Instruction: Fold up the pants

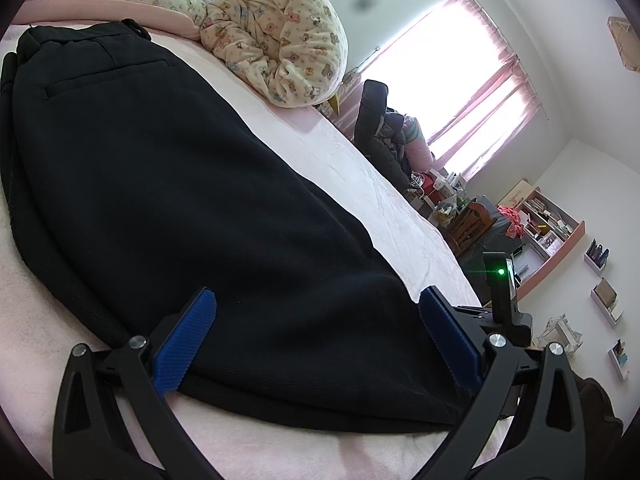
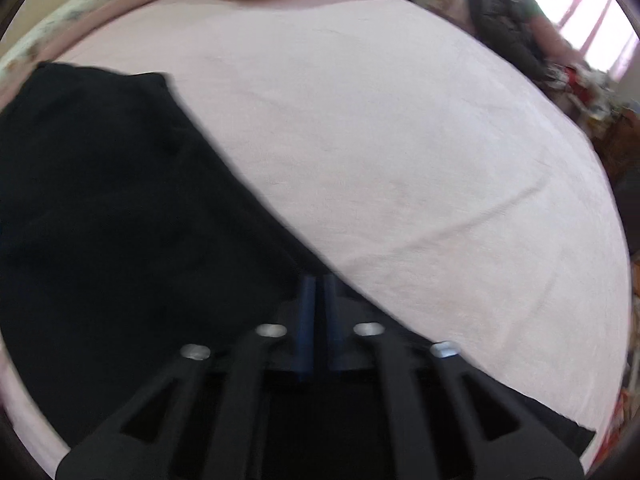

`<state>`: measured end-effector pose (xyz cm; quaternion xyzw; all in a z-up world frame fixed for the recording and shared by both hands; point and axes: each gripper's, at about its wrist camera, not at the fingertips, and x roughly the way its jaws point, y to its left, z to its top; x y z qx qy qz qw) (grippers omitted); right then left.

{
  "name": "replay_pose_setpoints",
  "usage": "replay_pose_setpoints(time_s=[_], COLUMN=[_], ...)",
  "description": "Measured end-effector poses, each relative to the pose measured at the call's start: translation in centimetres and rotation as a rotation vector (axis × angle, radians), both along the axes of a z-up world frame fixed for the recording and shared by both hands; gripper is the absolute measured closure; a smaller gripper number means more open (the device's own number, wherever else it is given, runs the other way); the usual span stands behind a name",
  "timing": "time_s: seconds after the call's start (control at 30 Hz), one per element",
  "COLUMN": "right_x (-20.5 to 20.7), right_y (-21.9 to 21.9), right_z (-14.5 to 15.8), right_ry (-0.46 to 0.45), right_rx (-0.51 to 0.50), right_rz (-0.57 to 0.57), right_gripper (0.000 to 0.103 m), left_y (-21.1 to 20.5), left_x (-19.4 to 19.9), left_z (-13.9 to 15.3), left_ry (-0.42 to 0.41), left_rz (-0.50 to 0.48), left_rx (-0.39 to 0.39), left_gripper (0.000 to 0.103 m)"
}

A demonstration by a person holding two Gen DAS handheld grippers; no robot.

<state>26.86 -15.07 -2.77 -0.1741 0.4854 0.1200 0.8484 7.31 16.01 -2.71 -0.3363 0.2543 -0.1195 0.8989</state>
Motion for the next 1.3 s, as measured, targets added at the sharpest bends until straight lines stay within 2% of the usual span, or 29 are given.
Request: replay_pose_setpoints(time_s=[0.03, 0.13, 0.2, 0.23, 0.3, 0.43, 0.47, 0.5, 0.53, 0.57, 0.6, 0.63, 0.73, 0.83, 0.87, 0.93, 0.97, 1.0, 1.03, 1.07, 1.13, 1.2, 1.3], right_x=[0.3, 0.7, 1.0, 1.1, 0.9, -1.3, -2.3, -2.5, -2.6, -2.7, -2.4, -2.3, -3.6, -6.8, -8.5, -11.2, -13.1, -14.1, -16.0, -18.3, -22.1, -25.9, -29.3], right_y=[-1.0, -2.6, -4.0, -5.6, -7.5, -8.8, -8.7, -8.8, -8.6, -8.2, -8.1, -8.6, -11.2, -14.5, -16.4, -19.4, -22.0, -24.1, -26.2, -28.7, -32.1, -35.4, -38.8], right_z=[0.2, 0.5, 0.8, 0.8, 1.1, 2.5, 2.8, 2.8, 2.2, 1.4, 0.1, -0.8, -0.1, 1.8, 2.5, 3.2, 3.5, 3.6, 3.5, 3.4, 3.0, 2.3, 0.3], right_ry=[0.009, -0.004, -0.069, -0.074, -0.052, -0.043, -0.030, -0.008, 0.028, 0.047, 0.072, 0.079, 0.034, -0.044, -0.074, -0.116, -0.143, -0.163, -0.186, -0.220, -0.277, -0.341, -0.373], right_rx=[0.065, 0.145, 0.063, 0.107, 0.251, 0.481, 0.579, 0.637, 0.635, 0.574, 0.453, 0.449, 0.545, 0.620, 0.644, 0.692, 0.735, 0.767, 0.797, 0.825, 0.873, 0.921, 1.039], right_rz=[-0.037, -0.110, -0.217, -0.266, -0.264, -0.164, -0.135, -0.114, -0.120, -0.149, -0.192, -0.206, -0.313, -0.378, -0.421, -0.513, -0.591, -0.660, -0.740, -0.843, -0.976, -1.120, -1.276], right_gripper=[0.100, 0.103, 0.103, 0.103, 0.103, 0.103, 0.103, 0.102, 0.101, 0.101, 0.102, 0.102, 0.101, 0.101, 0.100, 0.089, 0.073, 0.047, 0.036, 0.032, 0.034, 0.043, 0.044], left_y=[0.0, 0.0, 0.0, 0.0, 0.0, 0.0, 0.0, 0.0, 0.0, 0.0, 0.0, 0.0, 0.0, 0.0, 0.0, 0.0, 0.1, 0.1, 0.1, 0.2, 0.2, 0.2, 0.3], left_x=[0.0, 0.0, 0.0, 0.0, 0.0, 0.0, 0.0, 0.0, 0.0, 0.0, 0.0, 0.0, 0.0, 0.0, 0.0, 0.0, 0.0, 0.0, 0.0, 0.1, 0.1, 0.1, 0.0], left_z=[0.0, 0.0, 0.0, 0.0, 0.0, -0.1, -0.1, -0.1, -0.1, -0.1, -0.1, -0.1, -0.1, -0.1, -0.1, -0.2, -0.2, -0.2, -0.3, -0.3, -0.5, -0.5, -0.5], left_ry=[0.000, 0.000, 0.000, 0.000, 0.000, 0.001, 0.001, 0.001, 0.001, 0.001, 0.001, 0.001, 0.001, 0.001, 0.001, 0.000, -0.001, -0.002, -0.002, -0.003, -0.004, -0.005, -0.006], left_rz=[0.000, 0.000, 0.000, 0.000, 0.000, 0.001, 0.001, 0.001, 0.001, 0.001, 0.001, 0.000, 0.001, 0.001, 0.000, 0.000, 0.000, 0.000, 0.000, 0.000, 0.001, 0.000, 0.001], left_rx=[0.000, 0.000, 0.000, 0.000, 0.001, 0.002, 0.002, 0.001, 0.002, 0.002, 0.002, 0.002, 0.002, 0.001, 0.000, -0.002, -0.004, -0.006, -0.008, -0.010, -0.012, -0.015, -0.018], left_gripper=[0.002, 0.002, 0.002, 0.002, 0.002, 0.002, 0.002, 0.002, 0.002, 0.002, 0.002, 0.002, 0.002, 0.002, 0.002, 0.002, 0.002, 0.002, 0.002, 0.002, 0.002, 0.002, 0.002])
